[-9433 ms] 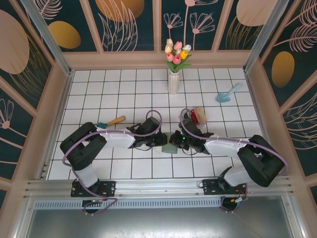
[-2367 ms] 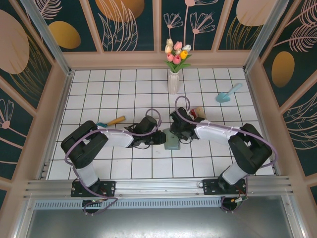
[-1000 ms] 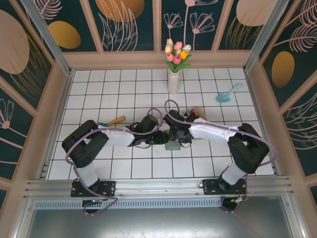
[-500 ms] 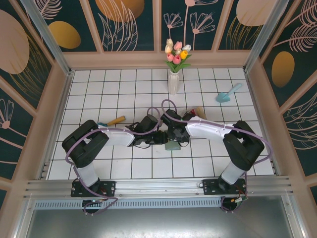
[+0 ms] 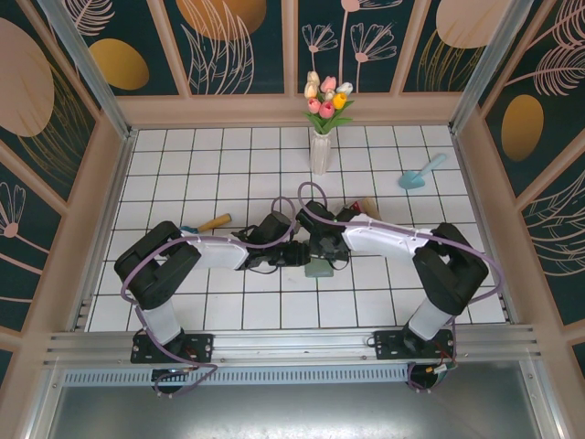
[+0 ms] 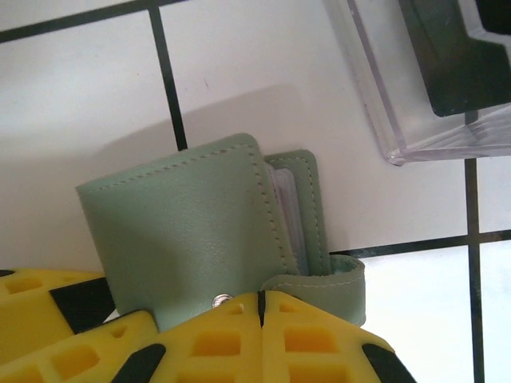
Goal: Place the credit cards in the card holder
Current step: Close the button on the card holder.
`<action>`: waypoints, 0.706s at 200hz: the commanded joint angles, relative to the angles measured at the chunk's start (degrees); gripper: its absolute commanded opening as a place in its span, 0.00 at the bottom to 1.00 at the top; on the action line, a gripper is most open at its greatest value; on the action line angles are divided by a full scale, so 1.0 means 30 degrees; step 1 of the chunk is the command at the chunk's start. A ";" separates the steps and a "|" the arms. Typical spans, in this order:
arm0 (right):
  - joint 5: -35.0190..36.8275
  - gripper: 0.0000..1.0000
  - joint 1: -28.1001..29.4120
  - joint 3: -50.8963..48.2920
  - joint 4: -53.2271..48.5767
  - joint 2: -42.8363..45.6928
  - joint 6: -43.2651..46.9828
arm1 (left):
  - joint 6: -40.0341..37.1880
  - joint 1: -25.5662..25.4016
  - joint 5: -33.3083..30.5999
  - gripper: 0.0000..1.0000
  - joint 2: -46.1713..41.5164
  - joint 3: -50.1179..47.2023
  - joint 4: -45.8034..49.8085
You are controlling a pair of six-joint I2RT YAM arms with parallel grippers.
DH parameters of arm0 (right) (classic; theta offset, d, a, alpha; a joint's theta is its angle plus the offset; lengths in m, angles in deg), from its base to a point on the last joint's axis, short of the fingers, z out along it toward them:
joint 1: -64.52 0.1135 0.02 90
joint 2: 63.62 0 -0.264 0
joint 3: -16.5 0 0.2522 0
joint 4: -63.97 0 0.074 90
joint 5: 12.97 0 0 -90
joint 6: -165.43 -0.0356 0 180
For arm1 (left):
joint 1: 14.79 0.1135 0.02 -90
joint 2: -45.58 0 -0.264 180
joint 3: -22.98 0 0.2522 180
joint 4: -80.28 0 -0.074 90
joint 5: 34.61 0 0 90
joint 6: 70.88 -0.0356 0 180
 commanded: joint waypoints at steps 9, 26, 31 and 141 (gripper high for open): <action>-0.0161 0.00 -0.0166 -0.0656 0.0827 0.1813 -0.0238 | -0.0297 -0.0110 -0.0451 0.45 0.0650 -0.0040 0.0785; -0.1035 0.00 -0.0357 -0.1254 0.1865 0.2329 -0.0161 | -0.0453 -0.0123 -0.1109 0.47 0.0419 0.0278 0.1226; -0.1285 0.00 -0.0392 -0.1402 0.2143 0.2471 -0.0194 | -0.0445 -0.0124 -0.1413 0.47 0.0382 0.0415 0.1501; -0.4056 0.00 -0.1279 -0.3027 0.6040 0.1555 -0.0392 | 0.0029 -0.0084 -0.1837 0.28 0.0958 0.0504 0.1433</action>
